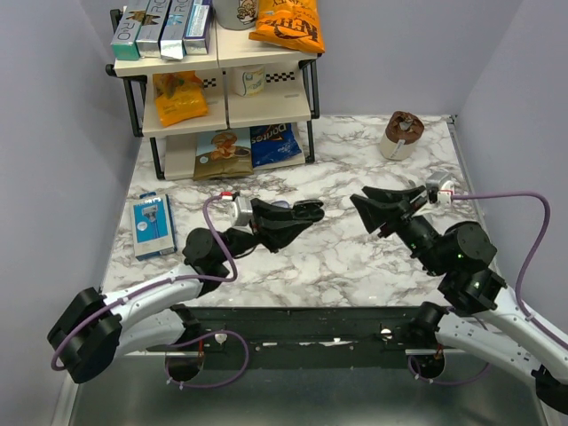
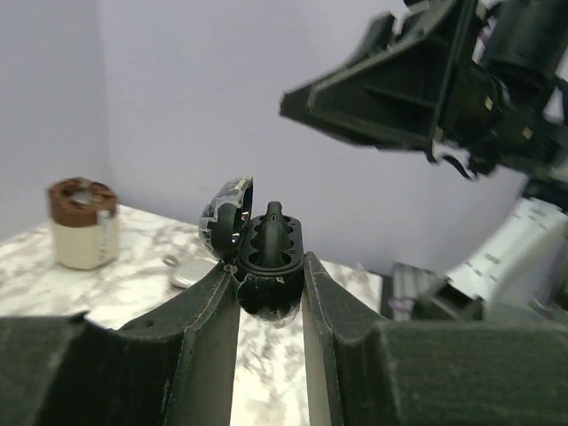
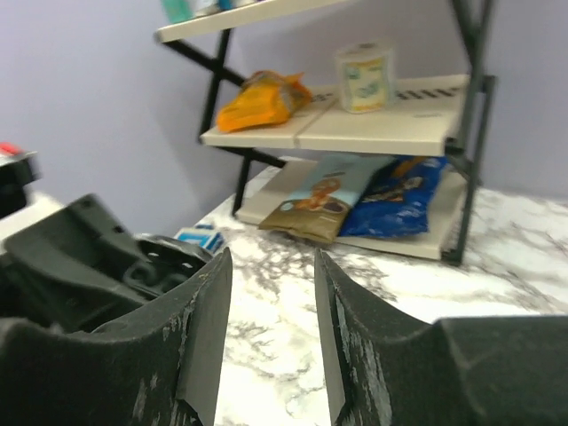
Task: Insert the wireless bluetooth earbuds into the charging case
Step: Place the earbud in the charging case.
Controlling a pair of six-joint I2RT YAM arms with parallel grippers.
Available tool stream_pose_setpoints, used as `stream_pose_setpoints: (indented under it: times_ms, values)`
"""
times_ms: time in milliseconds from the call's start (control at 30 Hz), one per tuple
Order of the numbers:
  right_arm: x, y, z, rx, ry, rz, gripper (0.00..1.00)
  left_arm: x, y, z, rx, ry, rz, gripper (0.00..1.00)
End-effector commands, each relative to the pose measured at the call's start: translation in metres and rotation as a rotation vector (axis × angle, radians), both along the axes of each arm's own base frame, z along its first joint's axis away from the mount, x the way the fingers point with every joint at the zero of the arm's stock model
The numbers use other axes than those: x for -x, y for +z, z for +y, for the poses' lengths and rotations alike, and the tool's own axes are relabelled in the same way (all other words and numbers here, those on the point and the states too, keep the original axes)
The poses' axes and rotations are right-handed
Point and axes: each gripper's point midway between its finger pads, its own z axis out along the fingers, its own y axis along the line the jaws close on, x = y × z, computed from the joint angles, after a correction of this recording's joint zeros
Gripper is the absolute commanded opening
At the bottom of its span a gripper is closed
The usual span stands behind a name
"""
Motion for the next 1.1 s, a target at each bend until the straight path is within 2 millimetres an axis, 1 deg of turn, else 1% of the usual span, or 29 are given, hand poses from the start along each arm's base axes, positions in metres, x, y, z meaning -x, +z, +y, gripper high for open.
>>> stream_pose_setpoints:
  times_ms: [0, 33, 67, 100, 133, 167, 200, 233, 267, 300, 367, 400, 433, 633, 733, 900, 1000, 1033, 1067]
  values:
    - [0.043, -0.002, 0.031, 0.176, 0.294, -0.043, 0.49, 0.044, -0.013, -0.007, -0.123, -0.363, 0.023, 0.0]
    - [0.056, -0.001, 0.037, 0.19, 0.371, -0.054, 0.49, 0.043, -0.017, -0.008, -0.142, -0.396, 0.059, 0.0]
    - [0.061, -0.002, 0.039, 0.204, 0.402, -0.052, 0.48, 0.043, -0.013, -0.01, -0.149, -0.416, 0.063, 0.0]
    - [0.065, -0.007, 0.041, 0.229, 0.43, -0.028, 0.47, 0.047, -0.015, -0.01, -0.167, -0.449, 0.061, 0.0]
    - [0.071, -0.003, 0.044, 0.239, 0.473, -0.027, 0.47, 0.046, -0.016, -0.012, -0.177, -0.457, 0.07, 0.0]
    - [0.074, -0.004, 0.046, 0.255, 0.494, -0.018, 0.46, 0.045, -0.015, -0.013, -0.185, -0.459, 0.073, 0.0]
    - [0.076, -0.01, 0.047, 0.282, 0.513, 0.013, 0.45, 0.044, -0.015, -0.014, -0.189, -0.46, 0.072, 0.0]
    - [0.079, -0.009, 0.05, 0.295, 0.541, 0.017, 0.44, 0.044, -0.015, -0.014, -0.193, -0.463, 0.071, 0.0]
    - [0.079, -0.011, 0.051, 0.308, 0.546, 0.026, 0.43, 0.044, -0.014, -0.015, -0.197, -0.464, 0.068, 0.0]
    - [0.077, -0.018, 0.051, 0.327, 0.541, 0.058, 0.41, 0.044, -0.014, -0.015, -0.2, -0.468, 0.067, 0.0]
    - [0.073, -0.023, 0.053, 0.351, 0.533, 0.073, 0.38, 0.043, -0.013, -0.016, -0.202, -0.47, 0.067, 0.0]
    - [0.073, -0.024, 0.054, 0.358, 0.54, 0.079, 0.37, 0.044, -0.013, -0.016, -0.205, -0.476, 0.068, 0.0]
    - [0.07, -0.025, 0.054, 0.36, 0.522, 0.086, 0.37, 0.045, -0.013, -0.017, -0.207, -0.482, 0.073, 0.0]
    - [0.063, -0.033, 0.058, 0.376, 0.511, 0.113, 0.37, 0.048, -0.016, -0.015, -0.224, -0.485, 0.075, 0.0]
    - [0.062, -0.037, 0.061, 0.381, 0.517, 0.119, 0.41, 0.047, -0.019, -0.016, -0.235, -0.481, 0.079, 0.0]
    - [0.064, -0.035, 0.064, 0.367, 0.534, 0.11, 0.43, 0.043, -0.022, -0.018, -0.243, -0.456, 0.097, 0.0]
    - [0.069, -0.031, 0.067, 0.348, 0.568, 0.104, 0.37, 0.043, -0.022, -0.019, -0.249, -0.456, 0.105, 0.0]
    - [0.071, -0.032, 0.07, 0.349, 0.588, 0.108, 0.32, 0.042, -0.022, -0.019, -0.251, -0.456, 0.105, 0.0]
    - [0.072, -0.033, 0.072, 0.351, 0.602, 0.121, 0.3, 0.042, -0.023, -0.019, -0.256, -0.455, 0.112, 0.0]
